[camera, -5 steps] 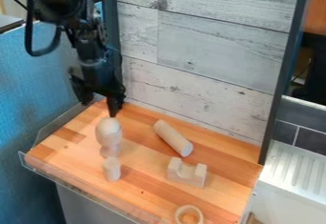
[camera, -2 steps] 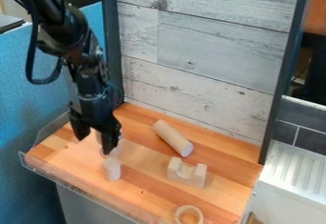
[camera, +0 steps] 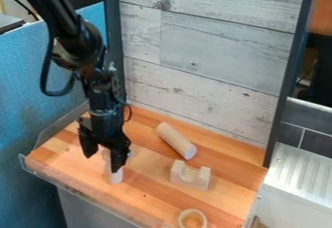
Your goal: Move the cylinder in the top right table
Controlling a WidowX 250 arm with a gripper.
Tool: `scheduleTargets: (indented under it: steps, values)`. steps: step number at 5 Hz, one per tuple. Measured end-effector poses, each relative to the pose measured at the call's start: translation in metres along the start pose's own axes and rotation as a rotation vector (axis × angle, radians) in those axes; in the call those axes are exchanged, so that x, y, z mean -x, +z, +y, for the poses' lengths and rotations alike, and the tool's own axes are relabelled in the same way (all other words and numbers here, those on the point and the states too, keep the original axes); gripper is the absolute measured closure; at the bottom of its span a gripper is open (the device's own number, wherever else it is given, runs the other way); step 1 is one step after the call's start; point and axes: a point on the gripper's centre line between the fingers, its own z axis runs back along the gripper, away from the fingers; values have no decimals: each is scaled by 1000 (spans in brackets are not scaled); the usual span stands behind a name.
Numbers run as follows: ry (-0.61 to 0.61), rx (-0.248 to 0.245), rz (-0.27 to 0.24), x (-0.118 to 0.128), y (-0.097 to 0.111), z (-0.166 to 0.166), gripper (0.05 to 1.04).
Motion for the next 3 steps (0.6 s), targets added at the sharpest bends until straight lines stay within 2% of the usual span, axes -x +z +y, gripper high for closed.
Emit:
scheduleTargets:
  steps: [2,3]
  values:
    - [-44,-11,-23,-17,4,-16,83]
    - [-39,-23,4,-18,-7,-13,83]
